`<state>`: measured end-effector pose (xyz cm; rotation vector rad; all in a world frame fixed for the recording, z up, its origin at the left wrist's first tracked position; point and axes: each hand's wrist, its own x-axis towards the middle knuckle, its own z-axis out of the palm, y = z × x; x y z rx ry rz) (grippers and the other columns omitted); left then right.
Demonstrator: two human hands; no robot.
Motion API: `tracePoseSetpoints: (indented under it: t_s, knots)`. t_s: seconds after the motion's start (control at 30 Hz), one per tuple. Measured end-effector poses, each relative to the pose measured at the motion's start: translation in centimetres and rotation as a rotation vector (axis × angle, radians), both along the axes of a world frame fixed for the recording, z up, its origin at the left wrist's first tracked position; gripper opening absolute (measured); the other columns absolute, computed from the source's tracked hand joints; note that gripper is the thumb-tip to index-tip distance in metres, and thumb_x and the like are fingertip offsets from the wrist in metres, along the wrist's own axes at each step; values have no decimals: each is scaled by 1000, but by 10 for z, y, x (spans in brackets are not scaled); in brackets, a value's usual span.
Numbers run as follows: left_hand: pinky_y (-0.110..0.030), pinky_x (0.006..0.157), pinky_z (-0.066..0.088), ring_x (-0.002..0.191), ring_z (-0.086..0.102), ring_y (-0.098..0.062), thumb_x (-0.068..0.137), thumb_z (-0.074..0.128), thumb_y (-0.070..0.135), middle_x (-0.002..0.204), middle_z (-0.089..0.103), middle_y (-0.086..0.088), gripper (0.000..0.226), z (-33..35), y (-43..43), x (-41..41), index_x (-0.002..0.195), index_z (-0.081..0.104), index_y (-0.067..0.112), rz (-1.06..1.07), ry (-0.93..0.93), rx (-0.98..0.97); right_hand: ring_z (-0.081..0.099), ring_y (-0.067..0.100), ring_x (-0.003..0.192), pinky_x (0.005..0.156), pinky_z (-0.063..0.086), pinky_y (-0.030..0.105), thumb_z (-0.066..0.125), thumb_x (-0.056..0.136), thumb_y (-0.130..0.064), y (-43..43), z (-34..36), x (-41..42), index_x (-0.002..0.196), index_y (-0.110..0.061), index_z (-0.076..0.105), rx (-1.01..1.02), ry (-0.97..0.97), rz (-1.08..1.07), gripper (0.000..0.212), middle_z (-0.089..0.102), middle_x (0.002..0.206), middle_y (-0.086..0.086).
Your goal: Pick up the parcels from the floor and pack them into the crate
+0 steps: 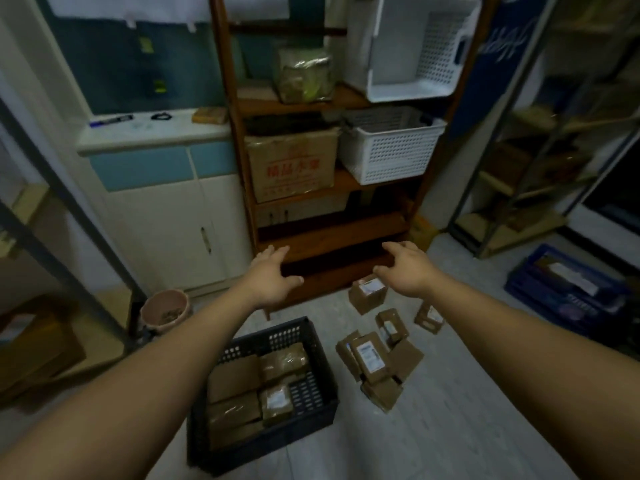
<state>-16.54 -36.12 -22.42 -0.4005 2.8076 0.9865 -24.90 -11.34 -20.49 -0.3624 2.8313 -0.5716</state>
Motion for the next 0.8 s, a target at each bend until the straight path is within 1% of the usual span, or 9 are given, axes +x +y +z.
tracePoseSetpoints:
  t_s: [0.17,0.3,0.4,0.47,0.57,0.73,0.8]
  knots:
    - [-43,117,15,145,5,-24,86,60,44,158,5,-3,79,19,105,-50,148,14,28,-83,30,15,29,28,136,107,30,37,51,88,-49,99,21,-24,148,-26,24,27,42,-49,69,26,151,7]
    - [-44,116,17,144,6,-25,87,60,41,158,5,-4,77,27,189,-87,148,15,28,-97,36,72,26,29,138,108,29,39,52,90,-47,180,32,-44,148,-24,24,49,23,-57,68,23,153,9]
    - [-43,116,17,144,7,-25,86,60,42,158,5,-3,77,30,234,-111,148,16,30,-104,42,85,23,29,140,110,27,38,52,91,-46,226,39,-56,148,-24,24,67,27,-59,67,20,154,10]
    - [-42,116,16,144,6,-25,85,60,44,158,5,-2,78,30,253,-124,148,15,31,-117,33,92,22,29,140,110,26,37,52,91,-44,248,41,-65,148,-24,24,63,17,-66,67,20,154,11]
    - [-41,115,15,144,7,-24,84,61,45,158,5,-3,80,27,270,-145,148,15,31,-134,29,86,29,28,136,106,30,35,52,91,-44,270,38,-83,147,-23,26,49,28,-66,65,26,151,11]
    - [-43,116,18,144,9,-25,85,61,43,158,4,-3,79,15,280,-188,147,16,31,-141,-10,69,25,30,139,110,28,41,53,89,-48,283,22,-123,148,-24,24,24,-5,-115,70,21,154,10]
    - [-43,116,18,144,9,-25,85,61,43,158,4,-3,78,9,281,-211,147,16,31,-154,-13,70,27,30,138,109,28,39,54,89,-48,284,21,-145,148,-24,25,18,-10,-119,70,23,153,10]
